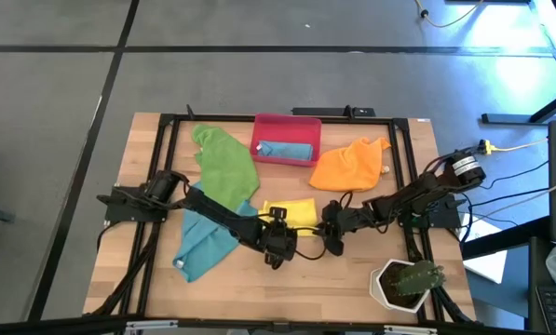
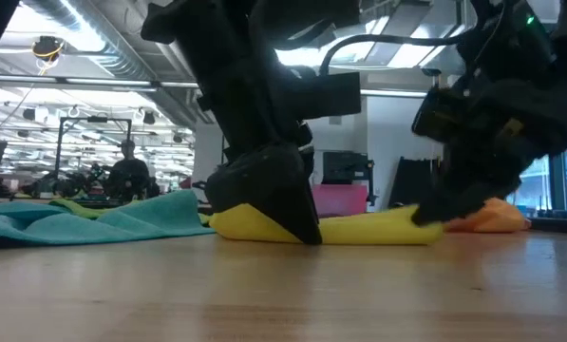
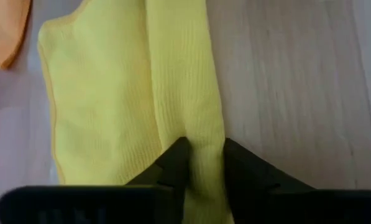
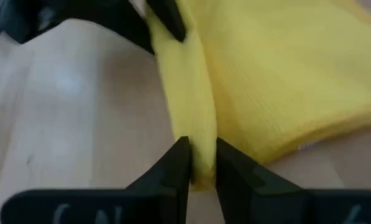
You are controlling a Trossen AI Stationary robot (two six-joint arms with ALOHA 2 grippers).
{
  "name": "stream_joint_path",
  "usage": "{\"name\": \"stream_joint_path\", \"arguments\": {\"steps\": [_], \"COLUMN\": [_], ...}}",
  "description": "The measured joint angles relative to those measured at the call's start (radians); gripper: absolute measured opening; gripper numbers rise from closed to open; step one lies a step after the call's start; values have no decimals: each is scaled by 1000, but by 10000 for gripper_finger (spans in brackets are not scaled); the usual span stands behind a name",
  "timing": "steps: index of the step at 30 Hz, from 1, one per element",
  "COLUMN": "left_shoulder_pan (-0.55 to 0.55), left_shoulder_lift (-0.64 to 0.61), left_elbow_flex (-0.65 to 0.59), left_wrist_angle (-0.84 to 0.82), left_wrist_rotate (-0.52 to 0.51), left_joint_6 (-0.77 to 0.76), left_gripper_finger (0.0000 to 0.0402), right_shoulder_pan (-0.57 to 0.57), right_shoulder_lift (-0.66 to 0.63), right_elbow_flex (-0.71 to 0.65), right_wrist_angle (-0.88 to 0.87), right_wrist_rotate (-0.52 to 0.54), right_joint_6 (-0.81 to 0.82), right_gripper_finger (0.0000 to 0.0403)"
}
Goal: Roll microfiber towels into tight, uniform cylinder then place into a basket
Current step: Roll the yellow microfiber towel
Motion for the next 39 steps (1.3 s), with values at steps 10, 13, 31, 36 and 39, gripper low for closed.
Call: {"name": "stream_joint_path", "arguments": {"steps": [10, 13, 31, 36, 39], "left_shoulder_pan": [0, 4, 90, 122, 141], "left_shoulder_lift": [-3, -7, -98, -97, -97], "left_elbow_flex": [-2, -4, -135, -152, -151], "left_wrist_angle": [2, 2, 299, 384, 393], "left_wrist_rotate": [10, 43, 568, 685, 714], "left_joint_6": [-1, -16, -106, -141, -177], "left_gripper_finger": [5, 2, 0, 0, 0], "right_shoulder_pan": [10, 17, 200, 243, 261], "right_shoulder_lift": [-158, -198, -247, -247, -247], "right_elbow_flex": [3, 3, 5, 6, 6], "right_wrist_angle": [-128, -137, -90, -87, -82], "right_wrist_rotate": [17, 19, 89, 91, 112], "right_joint_6": [-123, -168, -426, -467, -489], "right_gripper_finger": [78, 78, 78, 79, 82]}}
